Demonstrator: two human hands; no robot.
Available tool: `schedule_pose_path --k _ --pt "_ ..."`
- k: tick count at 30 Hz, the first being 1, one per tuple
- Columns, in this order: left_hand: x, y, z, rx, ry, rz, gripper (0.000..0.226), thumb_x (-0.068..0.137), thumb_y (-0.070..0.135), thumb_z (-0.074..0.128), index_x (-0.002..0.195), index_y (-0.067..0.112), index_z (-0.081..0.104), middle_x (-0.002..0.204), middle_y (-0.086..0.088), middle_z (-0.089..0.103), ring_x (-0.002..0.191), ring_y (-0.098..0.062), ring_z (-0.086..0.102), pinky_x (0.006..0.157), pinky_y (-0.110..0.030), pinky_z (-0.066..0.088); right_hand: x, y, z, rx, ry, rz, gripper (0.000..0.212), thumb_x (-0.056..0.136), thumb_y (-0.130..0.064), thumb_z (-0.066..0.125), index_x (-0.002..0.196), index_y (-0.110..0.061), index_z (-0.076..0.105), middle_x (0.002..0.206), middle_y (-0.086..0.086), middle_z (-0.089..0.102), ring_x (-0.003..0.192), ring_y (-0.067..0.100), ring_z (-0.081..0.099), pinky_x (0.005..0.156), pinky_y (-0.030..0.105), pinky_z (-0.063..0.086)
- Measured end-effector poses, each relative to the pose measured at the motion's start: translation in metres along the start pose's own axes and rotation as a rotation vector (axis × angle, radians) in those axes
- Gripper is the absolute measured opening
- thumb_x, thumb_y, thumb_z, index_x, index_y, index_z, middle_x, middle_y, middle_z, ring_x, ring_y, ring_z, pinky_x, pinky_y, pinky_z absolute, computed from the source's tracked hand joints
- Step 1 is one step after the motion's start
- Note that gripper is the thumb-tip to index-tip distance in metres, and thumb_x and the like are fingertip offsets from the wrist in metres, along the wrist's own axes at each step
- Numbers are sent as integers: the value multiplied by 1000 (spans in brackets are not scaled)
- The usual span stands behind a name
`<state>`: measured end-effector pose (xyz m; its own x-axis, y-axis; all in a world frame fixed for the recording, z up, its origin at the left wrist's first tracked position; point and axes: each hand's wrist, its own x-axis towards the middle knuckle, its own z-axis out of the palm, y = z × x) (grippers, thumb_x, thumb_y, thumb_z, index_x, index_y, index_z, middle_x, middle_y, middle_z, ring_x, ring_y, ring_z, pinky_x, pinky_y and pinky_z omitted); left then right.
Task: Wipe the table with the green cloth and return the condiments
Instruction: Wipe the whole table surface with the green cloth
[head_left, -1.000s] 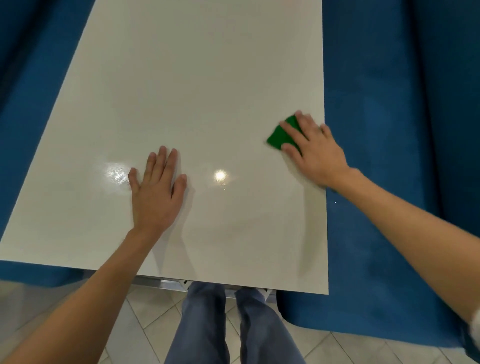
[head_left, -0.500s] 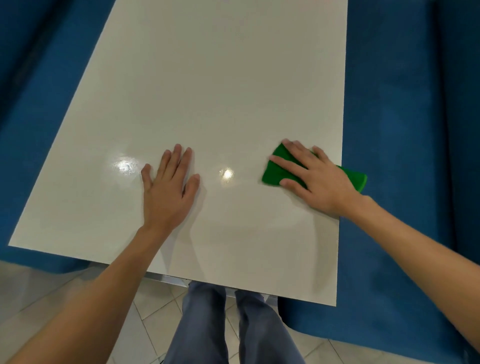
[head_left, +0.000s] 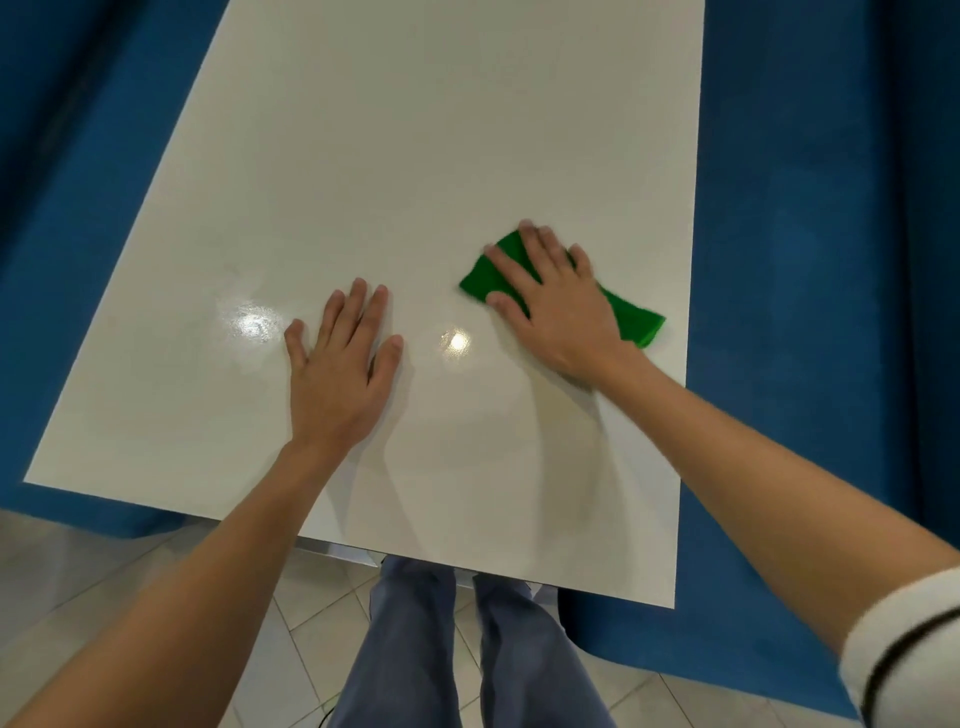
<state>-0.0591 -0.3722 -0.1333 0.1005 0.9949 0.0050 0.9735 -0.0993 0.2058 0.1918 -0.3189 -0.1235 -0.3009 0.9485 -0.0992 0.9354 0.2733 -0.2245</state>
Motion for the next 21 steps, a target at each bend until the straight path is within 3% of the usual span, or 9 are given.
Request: schedule_pose_path --k 5,10,16,21 --pt "-4 1 -1 -20 1 18 54 100 43 23 151 26 26 159 2 22 146 -17 20 112 -52 16 -79 28 -10 -15 -123 -288 55 98 -58 24 150 -39 18 161 -4 1 148 15 3 118 36 3" --pt "0 3 0 -1 6 6 53 100 42 26 150 26 27 159 1 25 145 -18 22 111 -53 19 -47 65 -25 -24 -89 -138 56 97 -60 23 149 -43 16 161 -4 4 147 17 8 117 44 6" --pt "-1 1 1 -15 6 -2 52 100 41 29 150 27 27 159 3 24 146 -16 21 111 -53 18 31 19 -11 -2 -15 98 56 98 -55 20 151 -38 13 161 6 2 148 23 0 117 49 -1" --pt "-2 -1 -2 -36 7 3 51 101 39 28 150 28 27 159 3 24 146 -16 20 112 -54 17 19 -35 4 -8 -47 -93 57 98 -56 22 151 -36 15 161 6 4 148 24 2 117 47 1"
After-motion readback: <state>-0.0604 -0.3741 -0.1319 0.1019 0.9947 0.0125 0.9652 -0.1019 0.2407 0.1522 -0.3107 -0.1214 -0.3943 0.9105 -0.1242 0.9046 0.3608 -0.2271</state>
